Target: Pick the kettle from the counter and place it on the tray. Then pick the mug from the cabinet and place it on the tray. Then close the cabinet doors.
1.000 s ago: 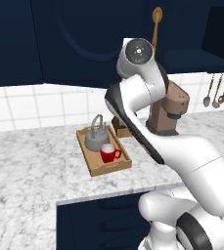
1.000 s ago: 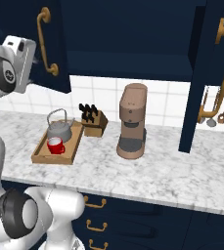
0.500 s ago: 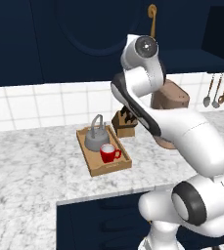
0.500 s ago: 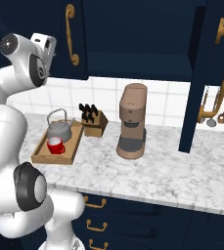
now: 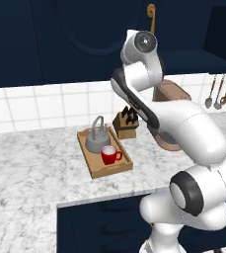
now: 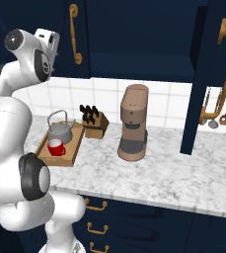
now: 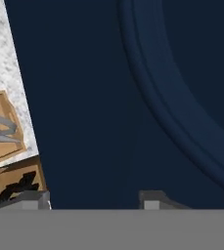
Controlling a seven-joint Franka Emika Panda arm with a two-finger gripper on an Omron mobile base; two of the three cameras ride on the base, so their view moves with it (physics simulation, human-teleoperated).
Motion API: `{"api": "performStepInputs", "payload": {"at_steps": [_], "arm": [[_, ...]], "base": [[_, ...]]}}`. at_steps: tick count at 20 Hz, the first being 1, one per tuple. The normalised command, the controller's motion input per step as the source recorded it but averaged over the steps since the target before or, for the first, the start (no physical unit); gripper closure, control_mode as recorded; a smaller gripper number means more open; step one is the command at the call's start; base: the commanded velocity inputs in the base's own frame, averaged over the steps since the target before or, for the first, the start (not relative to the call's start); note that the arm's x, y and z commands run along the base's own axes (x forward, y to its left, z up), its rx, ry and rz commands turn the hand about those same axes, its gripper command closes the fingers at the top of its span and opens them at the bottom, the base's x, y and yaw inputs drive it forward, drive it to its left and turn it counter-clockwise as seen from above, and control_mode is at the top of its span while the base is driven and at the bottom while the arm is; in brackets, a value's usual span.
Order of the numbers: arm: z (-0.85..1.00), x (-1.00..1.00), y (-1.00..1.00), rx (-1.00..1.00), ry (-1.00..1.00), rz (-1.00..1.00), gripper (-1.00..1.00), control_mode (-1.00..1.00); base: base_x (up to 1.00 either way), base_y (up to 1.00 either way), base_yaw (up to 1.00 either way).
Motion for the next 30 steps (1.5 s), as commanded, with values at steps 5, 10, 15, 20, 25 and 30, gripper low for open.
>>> {"api": "performStepInputs", "payload": {"at_steps": [5,10,15,20,25,30], "arm": [[-0.06,-0.64,-0.07,-0.01,-0.05,0.0,-1.0,-1.0],[0.0,-0.87,-0.18,0.0,-0.01,-0.01,-1.0,-1.0],[0.0,-0.76,-0.06,0.0,0.0,-0.02,-1.0,-1.0],[0.0,-0.65,-0.19,0.01,0.0,-0.1,-1.0,-1.0],[0.0,-0.59,-0.23,0.03,0.0,-0.15,-1.0,-1.0],[-0.02,-0.57,-0.31,0.05,0.0,-0.14,-1.0,-1.0]], "base": [[0.0,0.0,0.0],[0.0,0.0,0.0],[0.0,0.0,0.0],[0.0,0.0,0.0],[0.0,0.0,0.0],[0.0,0.0,0.0]]}}
